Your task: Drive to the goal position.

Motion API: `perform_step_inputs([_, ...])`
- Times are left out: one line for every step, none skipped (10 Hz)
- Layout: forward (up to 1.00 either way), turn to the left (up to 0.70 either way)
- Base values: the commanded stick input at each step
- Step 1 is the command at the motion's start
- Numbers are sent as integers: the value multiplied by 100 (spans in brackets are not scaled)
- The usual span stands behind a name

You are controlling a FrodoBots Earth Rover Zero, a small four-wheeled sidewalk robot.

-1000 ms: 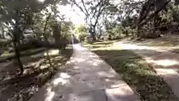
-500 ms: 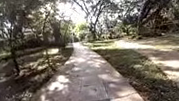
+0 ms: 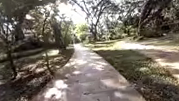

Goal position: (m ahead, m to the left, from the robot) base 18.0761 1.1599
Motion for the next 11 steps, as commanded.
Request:
perform_step_inputs([50, 0])
perform_step_inputs([50, 0])
perform_step_inputs([50, 0])
perform_step_inputs([50, 0])
perform_step_inputs([50, 0])
perform_step_inputs([50, 0])
perform_step_inputs([50, 0])
perform_step_inputs([50, 0])
perform_step_inputs([50, 0])
perform_step_inputs([50, 0])
perform_step_inputs([50, 0])
